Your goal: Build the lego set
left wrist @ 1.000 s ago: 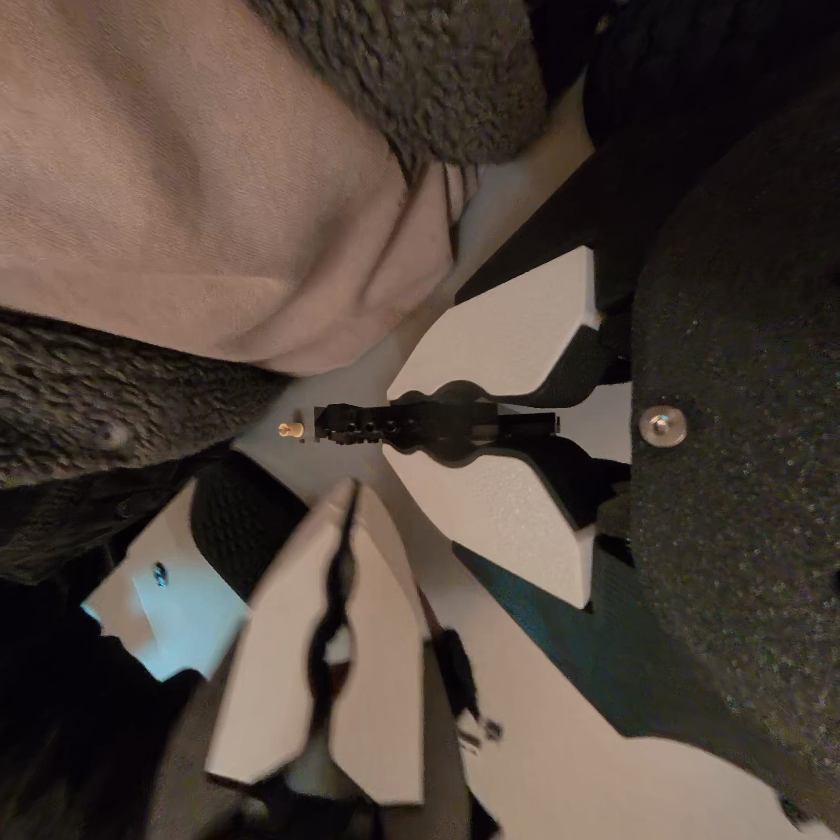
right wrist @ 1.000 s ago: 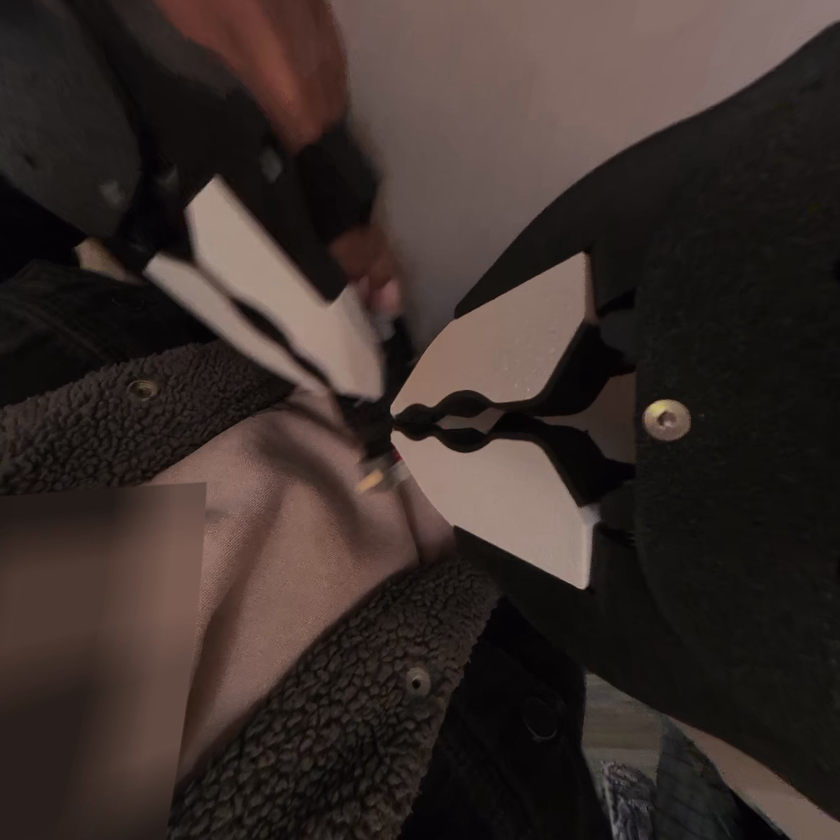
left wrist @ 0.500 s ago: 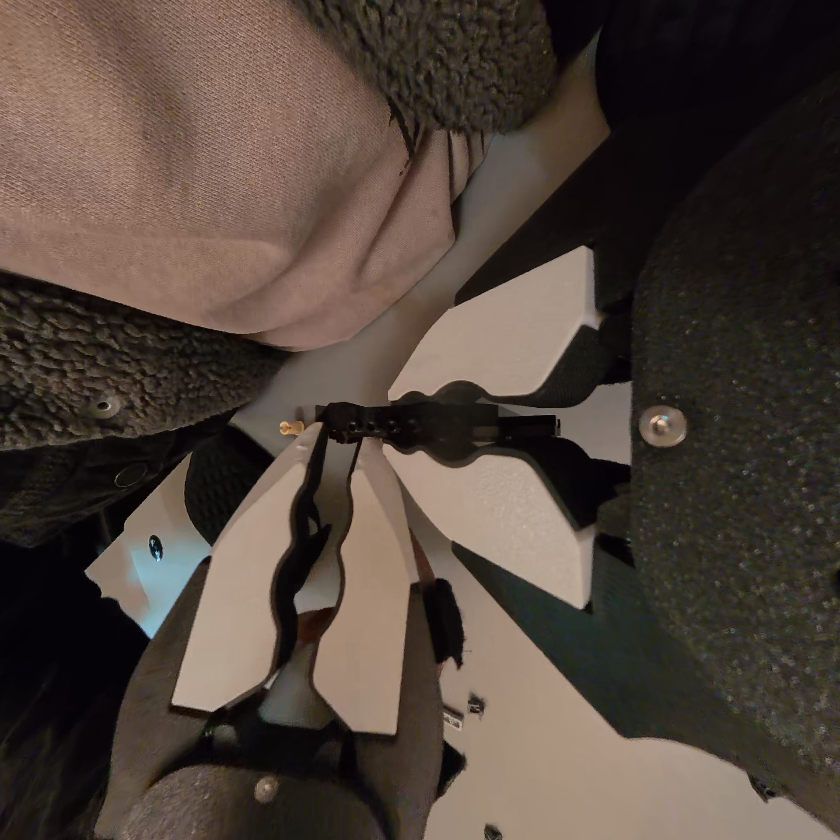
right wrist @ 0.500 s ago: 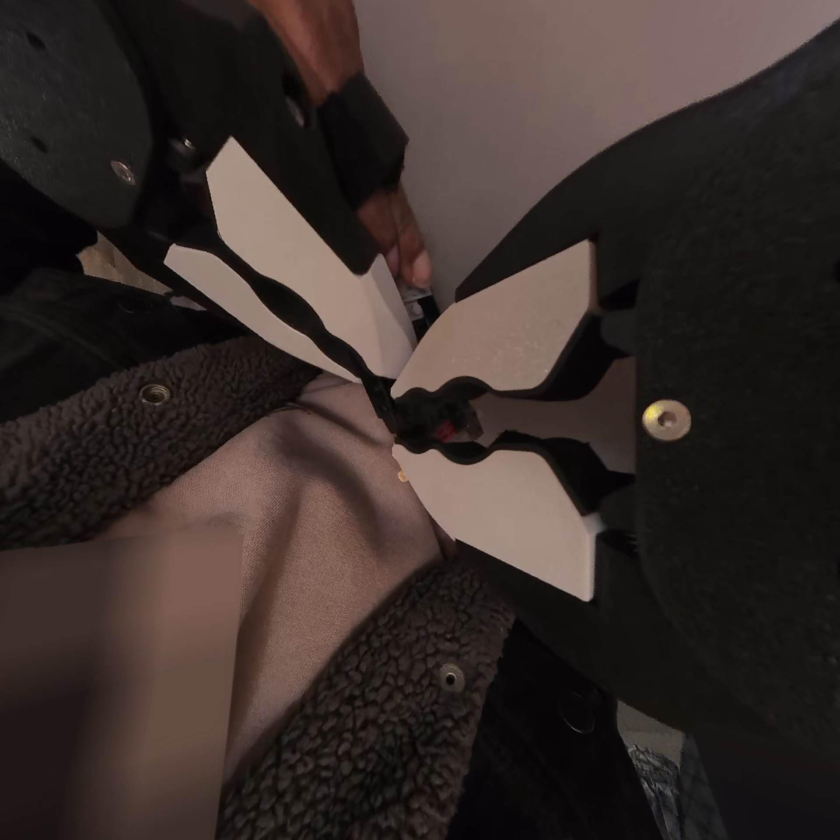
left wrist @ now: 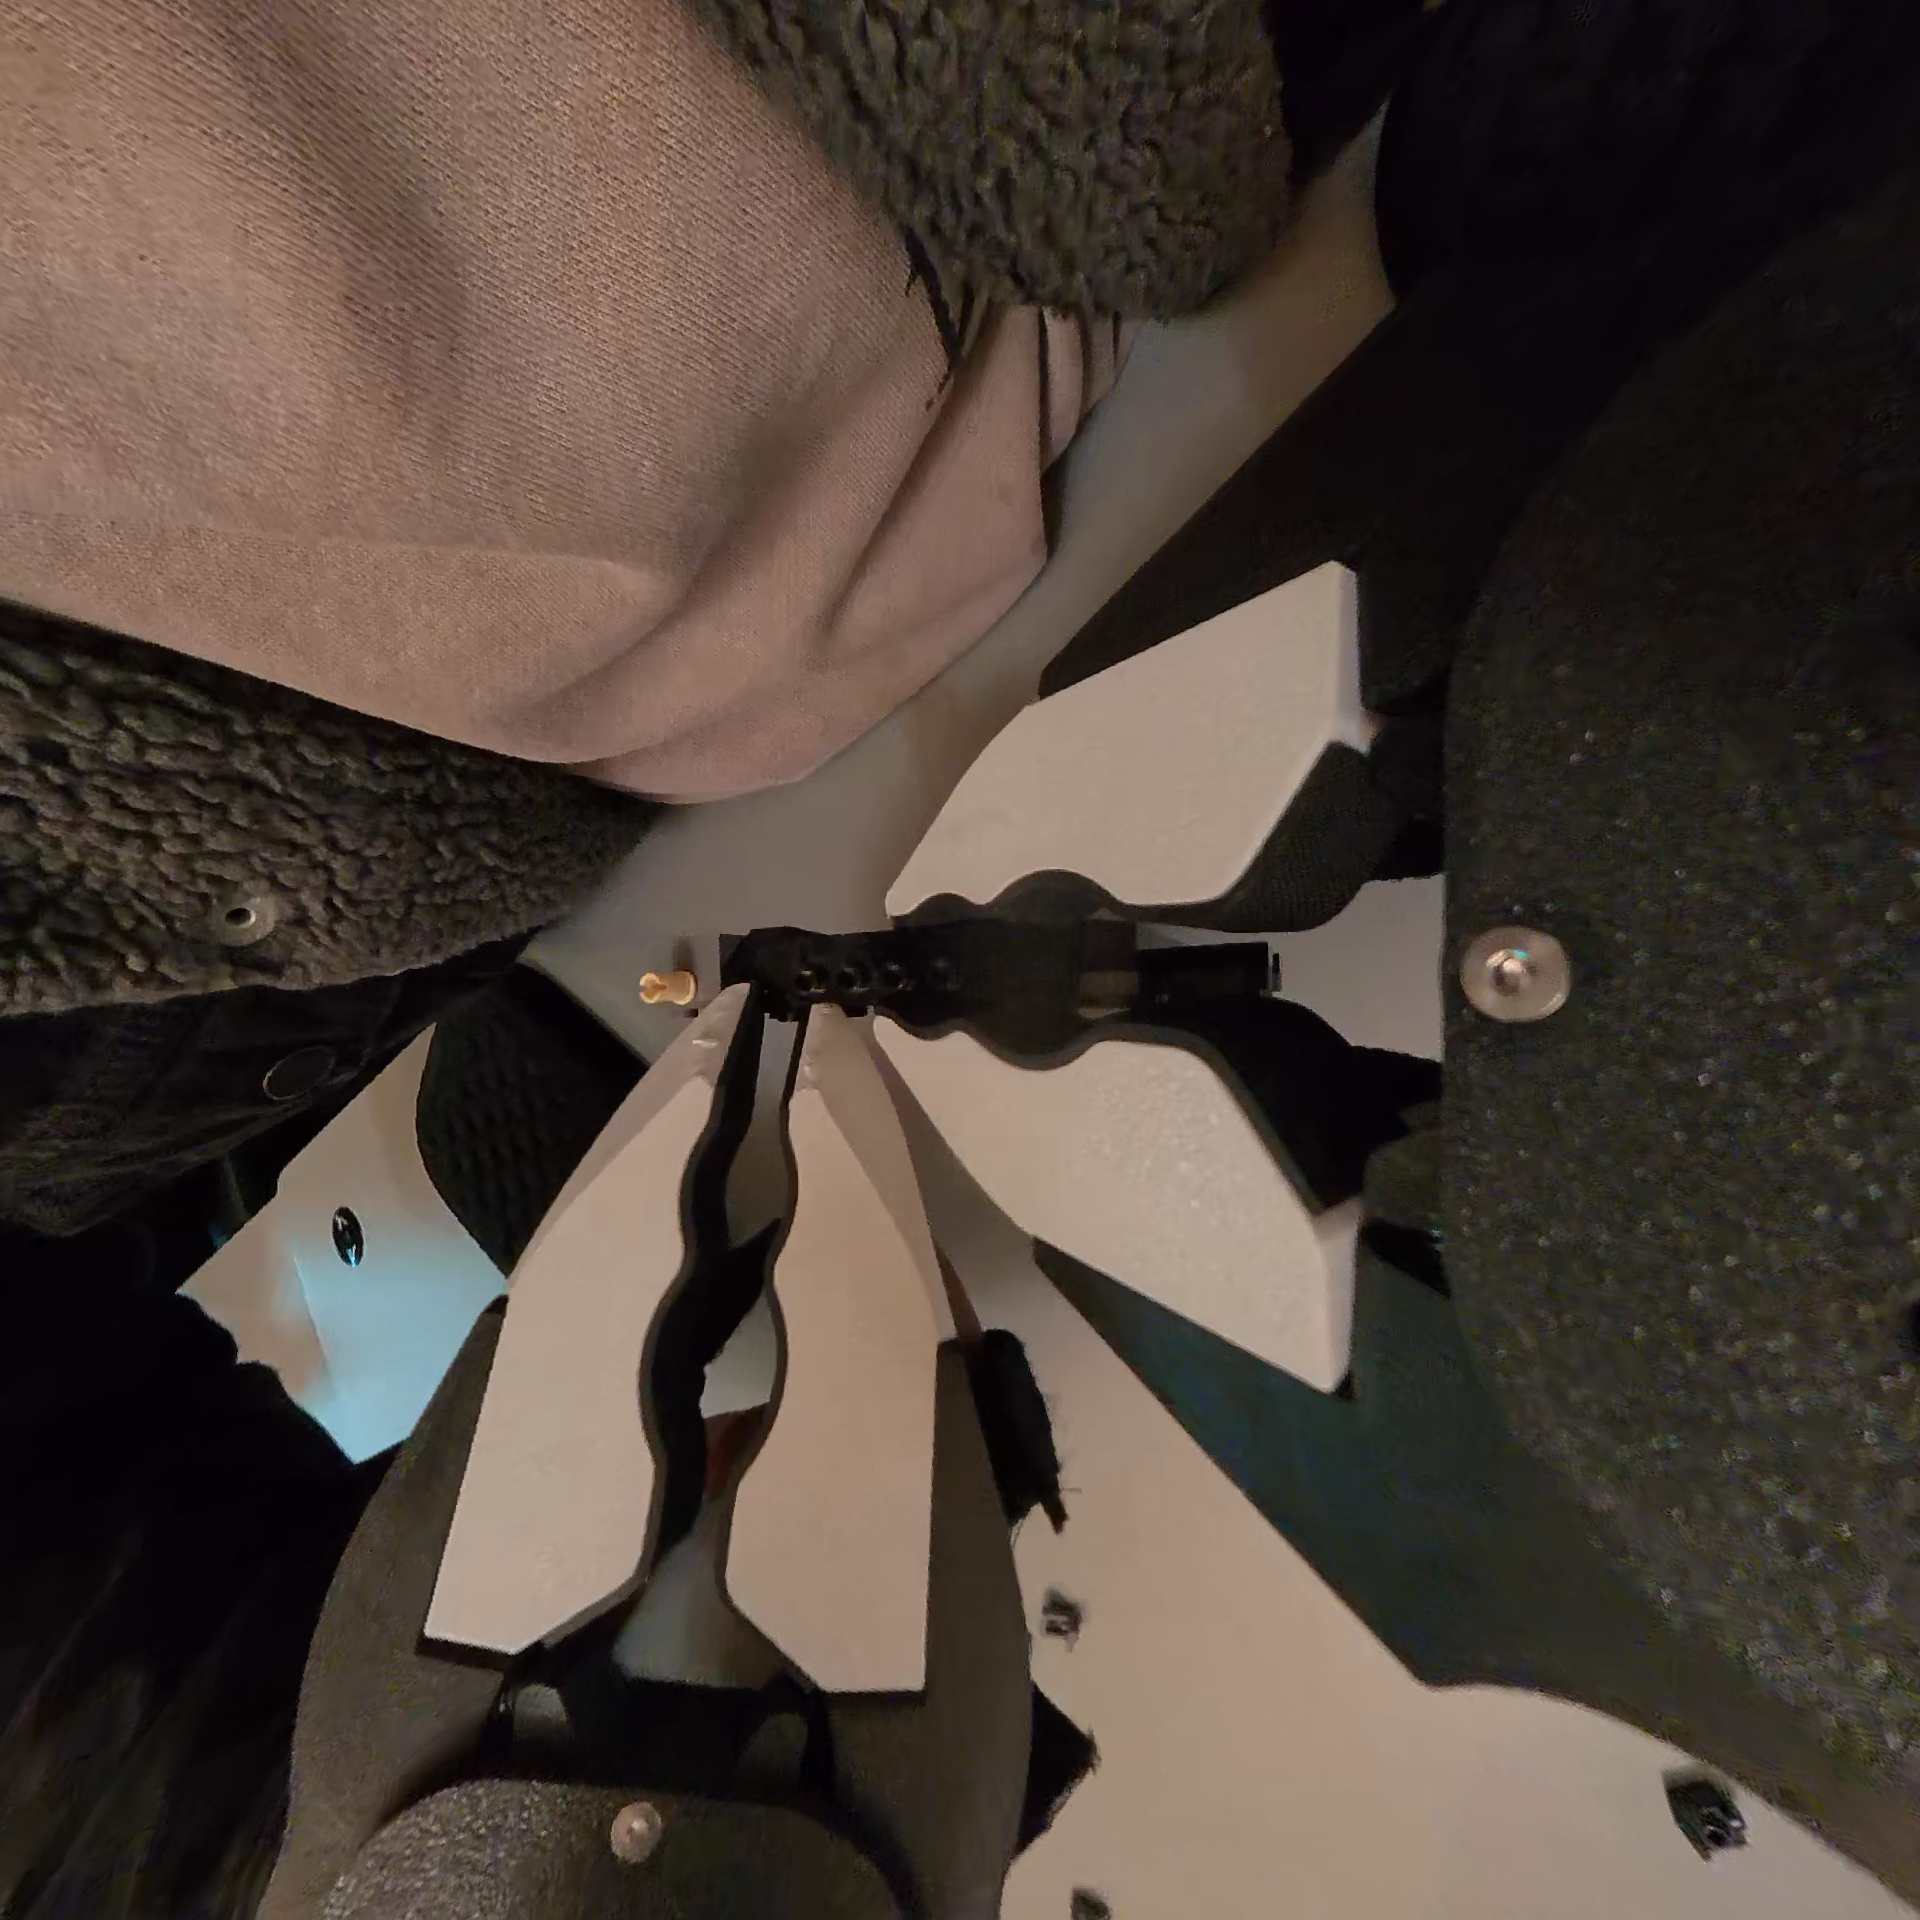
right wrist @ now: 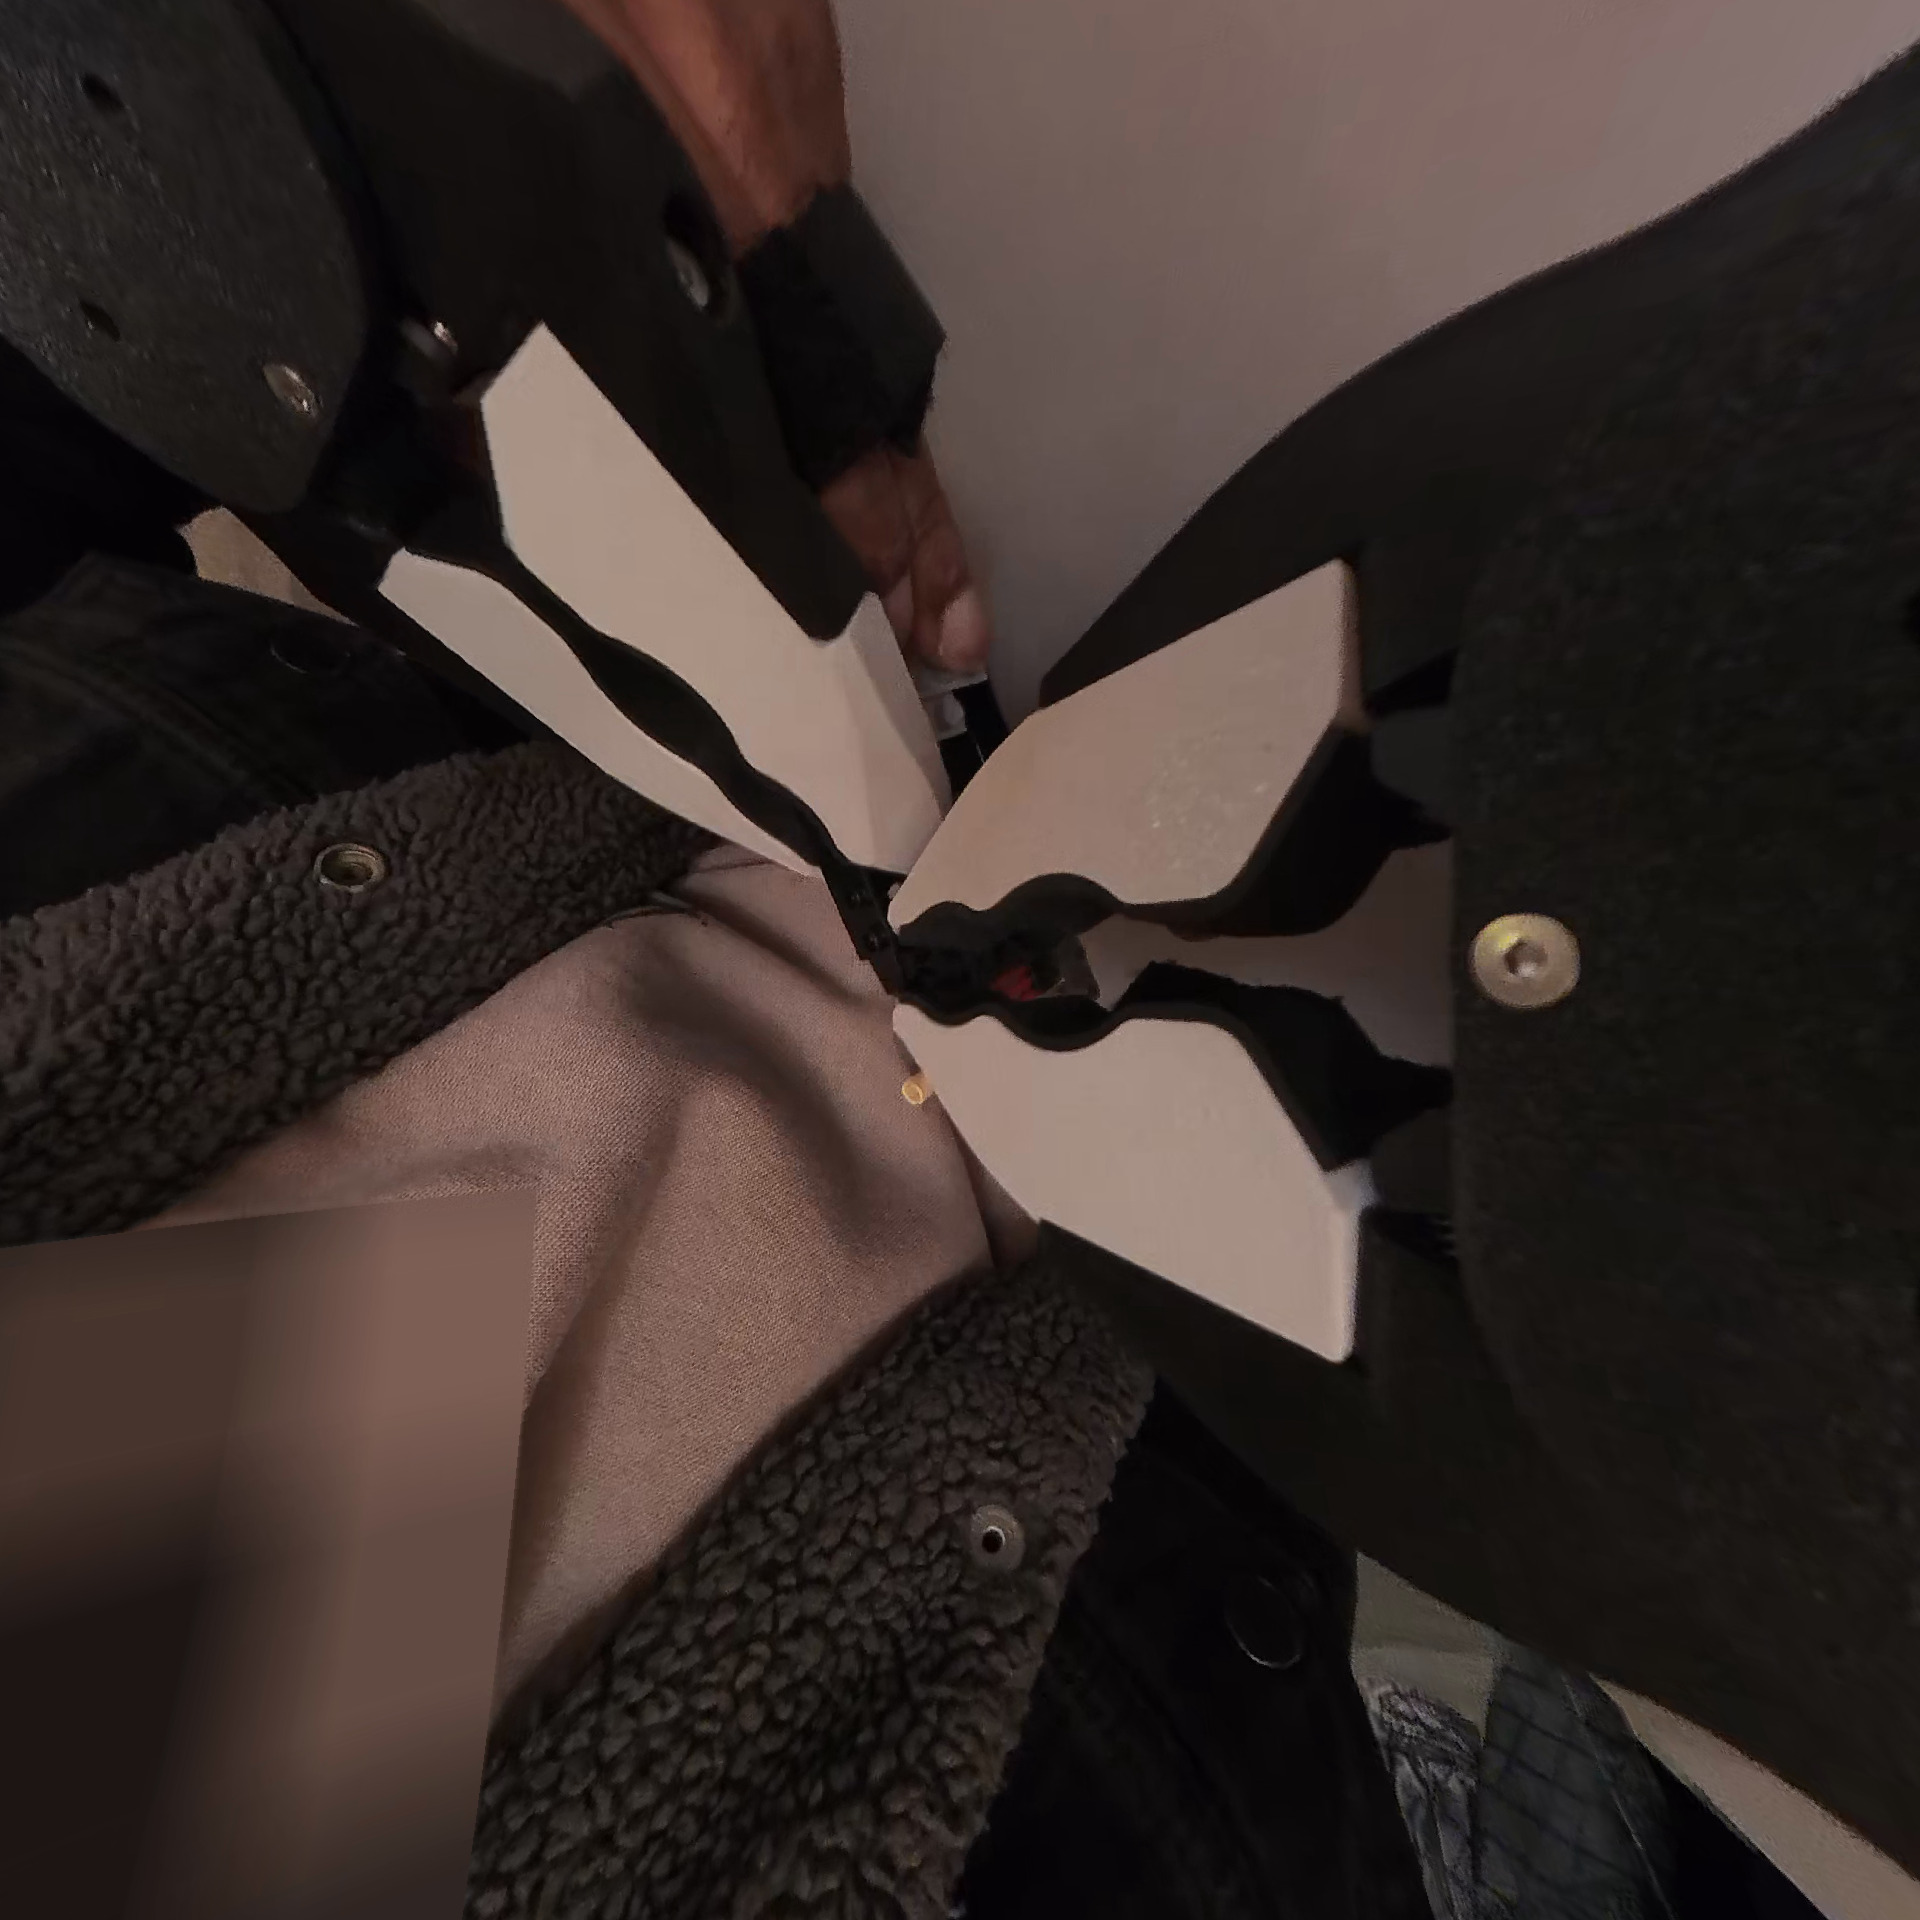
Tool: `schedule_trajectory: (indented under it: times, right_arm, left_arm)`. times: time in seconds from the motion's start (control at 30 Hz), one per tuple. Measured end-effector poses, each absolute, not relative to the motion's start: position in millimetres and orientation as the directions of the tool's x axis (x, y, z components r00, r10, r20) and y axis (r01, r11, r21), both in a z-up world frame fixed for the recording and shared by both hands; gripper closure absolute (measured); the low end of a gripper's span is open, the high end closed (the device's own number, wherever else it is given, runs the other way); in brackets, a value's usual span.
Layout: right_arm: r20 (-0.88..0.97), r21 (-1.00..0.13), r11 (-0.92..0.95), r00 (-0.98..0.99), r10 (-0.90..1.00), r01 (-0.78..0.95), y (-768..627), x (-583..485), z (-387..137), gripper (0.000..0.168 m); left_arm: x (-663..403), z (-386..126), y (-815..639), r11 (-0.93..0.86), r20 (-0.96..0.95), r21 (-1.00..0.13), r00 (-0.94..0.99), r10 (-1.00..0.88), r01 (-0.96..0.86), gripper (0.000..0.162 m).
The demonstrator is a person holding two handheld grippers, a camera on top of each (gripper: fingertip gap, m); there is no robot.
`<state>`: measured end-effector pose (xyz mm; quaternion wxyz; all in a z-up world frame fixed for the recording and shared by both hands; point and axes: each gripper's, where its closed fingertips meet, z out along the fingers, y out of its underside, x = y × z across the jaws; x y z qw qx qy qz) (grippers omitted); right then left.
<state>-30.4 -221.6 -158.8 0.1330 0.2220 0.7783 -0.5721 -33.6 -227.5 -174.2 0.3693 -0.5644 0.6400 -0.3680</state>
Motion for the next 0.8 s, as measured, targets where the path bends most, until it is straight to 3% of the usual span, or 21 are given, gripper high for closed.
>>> schedule_trajectory:
  times: [0.23,0.37,0.47,0.63,0.8]
  right_arm:
    - [-0.481,-0.821,0.213,-0.843,0.241,0.529,-198,-31,-164,0.162]
    - [-0.456,-0.834,0.187,-0.839,0.296,0.519,-187,-31,-158,0.162]
    - [-0.379,-0.823,0.255,-0.826,0.417,0.507,-168,-37,-164,0.161]
    - [-0.18,-0.681,0.471,-0.751,0.635,0.561,-131,-36,-215,0.161]
    - [-0.196,-0.719,0.354,-0.663,0.723,0.598,-123,-36,-223,0.15]
  left_arm:
    - [-29,-177,-246,0.135,-0.054,-0.874,-0.184,-0.981,-0.467,0.151]
    - [-42,-177,-229,0.155,-0.122,-0.86,-0.099,-0.988,-0.486,0.151]
    - [-42,-174,-220,0.22,-0.222,-0.841,-0.055,-0.973,-0.495,0.151]
    - [-45,-175,-207,0.347,-0.435,-0.759,0.032,-0.9,-0.551,0.151]
    - [-45,-173,-201,0.4,-0.536,-0.723,0.092,-0.839,-0.563,0.151]
